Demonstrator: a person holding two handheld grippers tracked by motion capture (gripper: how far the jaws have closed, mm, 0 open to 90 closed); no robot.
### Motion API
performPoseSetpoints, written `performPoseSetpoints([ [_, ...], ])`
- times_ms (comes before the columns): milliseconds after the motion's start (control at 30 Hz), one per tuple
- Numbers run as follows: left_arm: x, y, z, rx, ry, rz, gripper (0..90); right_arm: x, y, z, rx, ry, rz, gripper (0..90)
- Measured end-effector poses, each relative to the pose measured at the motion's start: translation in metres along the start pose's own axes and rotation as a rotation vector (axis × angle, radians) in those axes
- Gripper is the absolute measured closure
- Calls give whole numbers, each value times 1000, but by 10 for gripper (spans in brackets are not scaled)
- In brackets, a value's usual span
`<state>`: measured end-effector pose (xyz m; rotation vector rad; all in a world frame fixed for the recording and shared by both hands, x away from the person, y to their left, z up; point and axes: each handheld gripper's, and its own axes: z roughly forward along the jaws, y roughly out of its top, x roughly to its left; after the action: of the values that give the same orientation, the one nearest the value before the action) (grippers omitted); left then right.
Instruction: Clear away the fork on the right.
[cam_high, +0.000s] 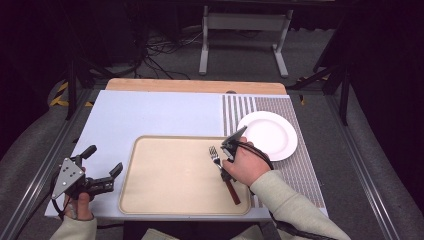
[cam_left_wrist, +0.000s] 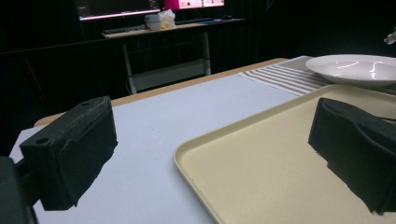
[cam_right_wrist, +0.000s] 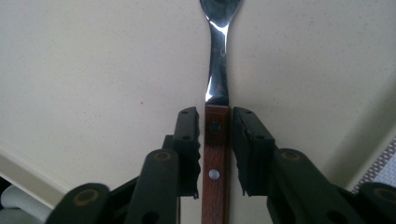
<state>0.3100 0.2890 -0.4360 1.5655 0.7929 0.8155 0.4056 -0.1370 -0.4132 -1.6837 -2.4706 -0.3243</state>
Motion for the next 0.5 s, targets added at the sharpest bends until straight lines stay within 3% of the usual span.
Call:
performPoseSetpoints([
  [300, 0, 0, 0, 1, -1, 0, 16, 2, 1, -11, -79, 3, -72, 625],
  [433, 0, 0, 0, 2, -1, -1, 15, 5, 3, -17, -172, 4, -162, 439],
  [467, 0, 0, 0, 1, -1, 0, 16, 7, 3, -18, -208, 13, -202, 343],
  [500, 0, 0, 0, 1, -1, 0, 15, 7, 3, -18, -208, 13, -202, 343],
])
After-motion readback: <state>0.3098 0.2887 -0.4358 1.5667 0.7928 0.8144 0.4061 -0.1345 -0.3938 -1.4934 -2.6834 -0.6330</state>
